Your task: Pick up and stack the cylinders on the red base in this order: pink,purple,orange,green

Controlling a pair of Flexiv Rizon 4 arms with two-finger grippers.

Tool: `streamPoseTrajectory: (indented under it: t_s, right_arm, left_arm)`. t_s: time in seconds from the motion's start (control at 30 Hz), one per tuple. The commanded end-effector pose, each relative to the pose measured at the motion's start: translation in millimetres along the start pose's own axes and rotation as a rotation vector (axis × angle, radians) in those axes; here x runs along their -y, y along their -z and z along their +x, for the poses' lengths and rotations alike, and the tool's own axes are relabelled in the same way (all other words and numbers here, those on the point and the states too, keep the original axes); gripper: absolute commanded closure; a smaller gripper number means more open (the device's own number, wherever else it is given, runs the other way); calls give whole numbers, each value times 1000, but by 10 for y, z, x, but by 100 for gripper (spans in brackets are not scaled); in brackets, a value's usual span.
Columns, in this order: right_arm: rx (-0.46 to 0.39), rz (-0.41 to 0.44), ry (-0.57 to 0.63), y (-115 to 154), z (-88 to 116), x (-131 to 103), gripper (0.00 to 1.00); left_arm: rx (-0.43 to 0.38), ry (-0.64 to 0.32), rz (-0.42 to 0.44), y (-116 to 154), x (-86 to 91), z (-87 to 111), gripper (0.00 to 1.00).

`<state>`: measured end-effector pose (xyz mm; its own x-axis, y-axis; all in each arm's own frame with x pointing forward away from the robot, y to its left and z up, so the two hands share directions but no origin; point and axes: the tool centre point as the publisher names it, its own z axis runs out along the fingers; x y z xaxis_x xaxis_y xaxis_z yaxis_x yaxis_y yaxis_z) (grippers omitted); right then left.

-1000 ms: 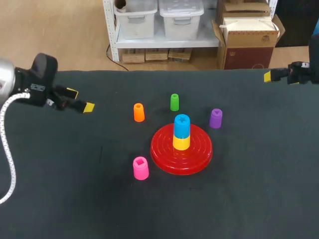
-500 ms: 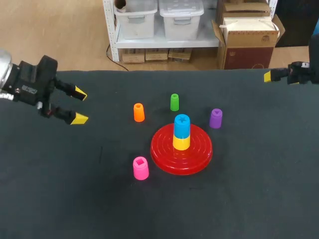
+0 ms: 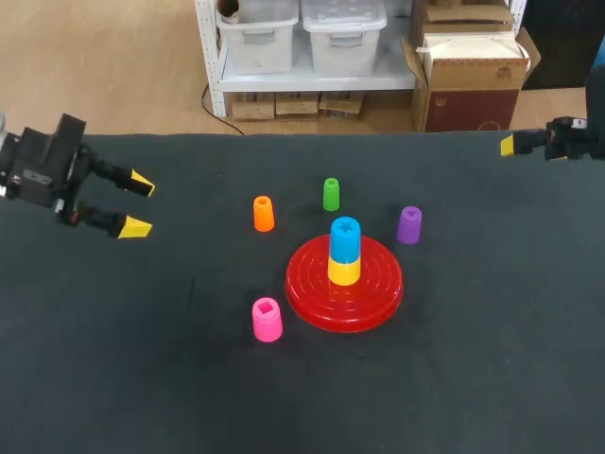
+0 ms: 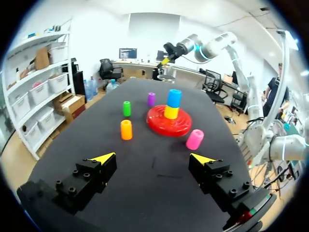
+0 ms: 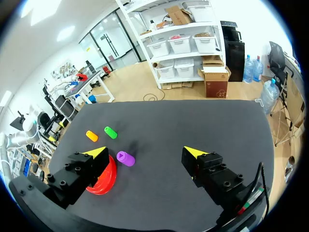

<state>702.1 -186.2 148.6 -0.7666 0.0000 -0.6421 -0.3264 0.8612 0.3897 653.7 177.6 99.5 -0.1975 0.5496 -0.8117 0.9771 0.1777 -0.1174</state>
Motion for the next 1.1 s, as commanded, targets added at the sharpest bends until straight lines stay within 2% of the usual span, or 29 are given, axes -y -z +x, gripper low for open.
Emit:
streamPoseTrajectory:
  t_s: [0.03, 0.2, 0.3, 0.4, 0.47, 0.5, 0.53, 1.1]
  right_arm:
    - [0, 7, 0, 6, 4, -14, 0]
    - [0, 7, 0, 6, 4, -14, 0]
    - [0, 7, 0, 6, 4, -14, 0]
    - [0, 7, 0, 6, 4, -14, 0]
    - [0, 7, 0, 6, 4, -14, 0]
    - [0, 7, 0, 6, 4, -14, 0]
    - [0, 7, 0, 6, 4, -14, 0]
    - [0, 7, 0, 6, 4, -14, 0]
  left_arm:
    - [7, -4, -68, -43, -31, 5, 0]
    - [24, -53, -74, -17, -108, -176, 0]
    - [32, -88, -53, -9, -82, -270, 0]
    - [22, -102, -35, -42, -28, -272, 0]
    - [15, -83, -31, -64, 9, -261, 0]
    - [20, -33, -30, -67, 22, -252, 0]
    - [21, 39, -75, -80, 22, -262, 0]
    - [21, 39, -75, -80, 22, -262, 0]
